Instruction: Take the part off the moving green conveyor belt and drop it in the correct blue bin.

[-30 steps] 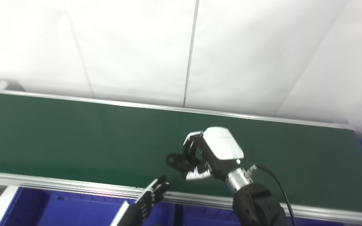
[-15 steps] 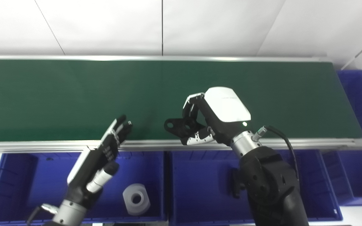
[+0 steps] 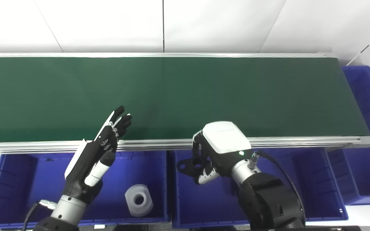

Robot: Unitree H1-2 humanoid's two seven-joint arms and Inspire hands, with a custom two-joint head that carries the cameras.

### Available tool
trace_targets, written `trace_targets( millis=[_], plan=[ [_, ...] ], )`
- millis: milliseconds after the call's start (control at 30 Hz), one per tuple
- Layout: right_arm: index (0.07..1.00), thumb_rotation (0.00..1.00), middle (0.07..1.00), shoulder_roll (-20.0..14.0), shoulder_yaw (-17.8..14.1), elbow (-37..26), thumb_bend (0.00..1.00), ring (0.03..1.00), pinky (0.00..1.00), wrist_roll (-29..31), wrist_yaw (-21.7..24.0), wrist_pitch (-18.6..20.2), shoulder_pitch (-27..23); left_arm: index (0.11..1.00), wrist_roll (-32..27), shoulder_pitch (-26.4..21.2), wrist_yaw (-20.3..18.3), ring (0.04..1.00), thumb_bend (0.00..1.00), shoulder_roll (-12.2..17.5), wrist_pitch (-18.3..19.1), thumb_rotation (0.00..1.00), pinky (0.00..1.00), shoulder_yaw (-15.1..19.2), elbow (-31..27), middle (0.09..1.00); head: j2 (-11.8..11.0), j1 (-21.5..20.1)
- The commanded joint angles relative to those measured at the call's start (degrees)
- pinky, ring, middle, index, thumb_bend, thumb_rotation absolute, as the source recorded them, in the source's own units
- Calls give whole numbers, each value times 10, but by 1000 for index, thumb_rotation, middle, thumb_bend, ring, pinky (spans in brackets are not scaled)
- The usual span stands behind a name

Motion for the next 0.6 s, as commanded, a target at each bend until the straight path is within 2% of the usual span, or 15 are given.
trace_targets(
  millis=[0,167,233,267,467,533,567],
  plan=[
    [486,0,470,4,2,-1,530,223,151,-16,10,-32,5,1000,-1,-2,-2,970,788,1,-13,911,998,-1,-16,960,0,0],
    [485,0,472,-1,-6,30,531,255,175,-39,11,-40,14,1000,4,0,0,971,786,-3,-8,905,1000,-2,-19,957,-2,1],
    [516,0,422,3,-11,37,524,285,199,-51,18,-40,13,1000,5,0,0,968,790,-4,-7,904,992,-3,-20,955,-3,0],
    [502,0,447,6,-13,39,527,288,200,-63,25,-41,12,1000,4,0,0,964,792,-4,-7,904,992,-3,-20,953,-3,1],
    [487,0,471,16,-11,63,531,239,153,-128,62,-61,5,1000,1,-3,-3,968,793,-5,-8,898,1000,-5,-14,957,-4,2],
    [524,3,435,20,-12,66,525,338,238,-134,79,-65,4,1000,5,-5,-2,966,791,-6,-8,903,1000,-5,-12,955,-2,6],
    [563,144,520,21,-13,65,717,431,342,-132,85,-66,4,999,7,-6,-2,964,793,-7,-8,905,1000,-6,-11,954,-2,6]
  ],
)
